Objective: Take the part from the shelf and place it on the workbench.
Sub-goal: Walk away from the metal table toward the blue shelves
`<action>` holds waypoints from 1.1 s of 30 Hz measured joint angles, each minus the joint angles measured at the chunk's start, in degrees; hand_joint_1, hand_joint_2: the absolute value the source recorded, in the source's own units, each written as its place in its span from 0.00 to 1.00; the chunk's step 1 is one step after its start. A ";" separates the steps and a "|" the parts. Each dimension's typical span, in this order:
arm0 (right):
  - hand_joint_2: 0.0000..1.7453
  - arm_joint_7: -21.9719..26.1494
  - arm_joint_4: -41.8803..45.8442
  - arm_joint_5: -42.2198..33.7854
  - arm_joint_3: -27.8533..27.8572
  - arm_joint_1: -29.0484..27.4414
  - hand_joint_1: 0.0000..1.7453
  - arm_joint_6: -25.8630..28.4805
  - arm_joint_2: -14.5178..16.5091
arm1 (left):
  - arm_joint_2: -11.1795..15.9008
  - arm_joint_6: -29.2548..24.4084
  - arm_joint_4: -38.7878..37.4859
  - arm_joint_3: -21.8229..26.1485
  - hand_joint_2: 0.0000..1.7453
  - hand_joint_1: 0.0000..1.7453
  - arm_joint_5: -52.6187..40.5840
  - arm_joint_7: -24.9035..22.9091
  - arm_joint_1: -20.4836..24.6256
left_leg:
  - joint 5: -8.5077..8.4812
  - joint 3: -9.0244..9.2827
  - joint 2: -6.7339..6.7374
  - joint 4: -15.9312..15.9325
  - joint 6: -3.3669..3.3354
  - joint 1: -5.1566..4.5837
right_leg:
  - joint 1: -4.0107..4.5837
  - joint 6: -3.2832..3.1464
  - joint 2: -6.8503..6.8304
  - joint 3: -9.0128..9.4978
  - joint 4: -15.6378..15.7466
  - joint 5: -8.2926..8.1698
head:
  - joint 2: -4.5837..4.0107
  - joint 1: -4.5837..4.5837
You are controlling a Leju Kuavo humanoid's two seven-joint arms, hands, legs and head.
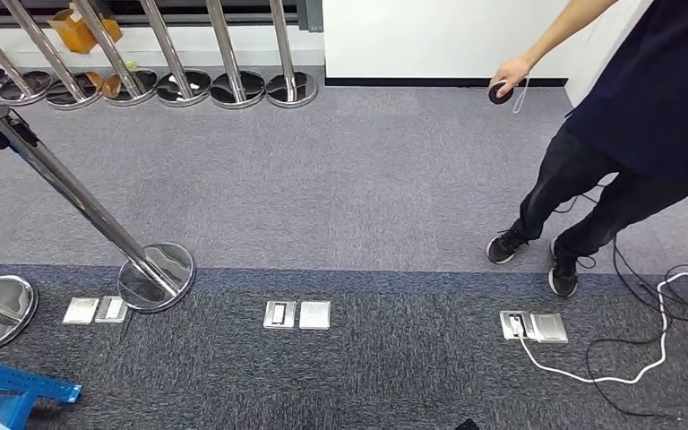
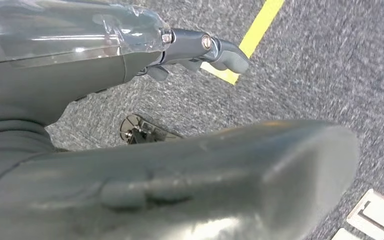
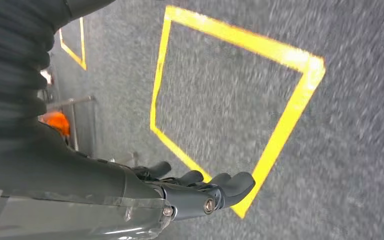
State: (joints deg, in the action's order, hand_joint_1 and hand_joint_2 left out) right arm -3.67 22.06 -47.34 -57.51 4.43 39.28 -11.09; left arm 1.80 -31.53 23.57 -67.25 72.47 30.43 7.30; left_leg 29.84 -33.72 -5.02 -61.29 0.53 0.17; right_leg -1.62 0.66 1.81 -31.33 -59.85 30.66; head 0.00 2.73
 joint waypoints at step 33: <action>1.00 0.65 0.67 -0.23 0.00 -0.41 0.00 0.17 -2.37 | 1.30 0.10 0.48 0.00 0.00 0.00 -0.07 0.11 0.58 | 3.31 -3.36 3.40 -7.14 0.65 -0.09 | 0.02 -0.62 -1.26 -0.58 -0.66 0.12 | 0.00 -0.51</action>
State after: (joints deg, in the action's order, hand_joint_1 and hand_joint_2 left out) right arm -3.02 22.73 -47.57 -57.51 4.02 39.45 -13.46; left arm 3.10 -31.43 24.05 -67.25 72.40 30.55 7.89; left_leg 33.15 -37.08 -1.62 -68.42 1.18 0.08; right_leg -1.59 0.05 0.55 -31.91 -60.51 30.79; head 0.00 2.22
